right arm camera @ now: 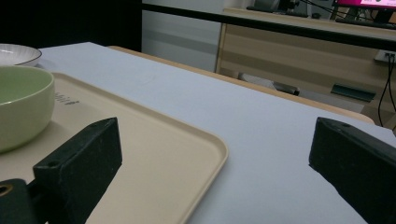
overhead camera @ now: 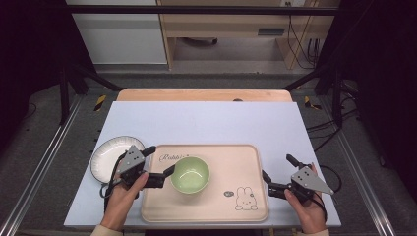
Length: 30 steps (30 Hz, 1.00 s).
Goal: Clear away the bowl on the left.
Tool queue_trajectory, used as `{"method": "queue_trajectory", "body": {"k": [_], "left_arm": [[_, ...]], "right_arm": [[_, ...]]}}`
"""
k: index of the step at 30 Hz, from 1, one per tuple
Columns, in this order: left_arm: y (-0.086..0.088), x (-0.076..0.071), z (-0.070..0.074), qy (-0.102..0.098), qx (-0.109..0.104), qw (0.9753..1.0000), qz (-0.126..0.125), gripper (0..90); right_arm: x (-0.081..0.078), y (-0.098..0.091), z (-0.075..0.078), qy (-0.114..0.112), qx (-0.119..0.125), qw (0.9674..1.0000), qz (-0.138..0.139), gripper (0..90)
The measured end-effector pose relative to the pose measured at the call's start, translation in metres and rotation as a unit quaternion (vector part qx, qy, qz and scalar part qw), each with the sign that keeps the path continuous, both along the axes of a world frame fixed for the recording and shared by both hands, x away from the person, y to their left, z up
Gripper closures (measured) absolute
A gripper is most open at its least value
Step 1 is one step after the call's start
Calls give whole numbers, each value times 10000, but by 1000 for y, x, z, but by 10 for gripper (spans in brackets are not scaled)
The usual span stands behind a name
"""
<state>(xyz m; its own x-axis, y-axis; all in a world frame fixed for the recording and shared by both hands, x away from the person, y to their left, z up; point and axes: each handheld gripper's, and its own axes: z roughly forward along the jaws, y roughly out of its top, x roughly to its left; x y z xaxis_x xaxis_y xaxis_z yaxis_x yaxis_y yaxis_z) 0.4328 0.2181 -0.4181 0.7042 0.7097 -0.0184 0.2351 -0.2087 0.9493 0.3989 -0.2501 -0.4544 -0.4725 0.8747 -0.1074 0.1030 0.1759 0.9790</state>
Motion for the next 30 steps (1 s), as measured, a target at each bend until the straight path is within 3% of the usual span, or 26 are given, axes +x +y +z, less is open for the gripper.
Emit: {"method": "queue_trajectory", "body": {"k": [8, 16, 30], "left_arm": [[25, -4, -2, -75, -239, 9996, 159, 45], [48, -7, -2, -177, -321, 9989, 298, 47], [68, -9, -14, -307, -367, 9980, 425, 53]], "right_arm": [[0, 1, 0, 11, -1, 10000, 13, 23], [0, 2, 0, 28, -8, 10000, 19, 24], [0, 1, 0, -4, -12, 10000, 20, 26]]}}
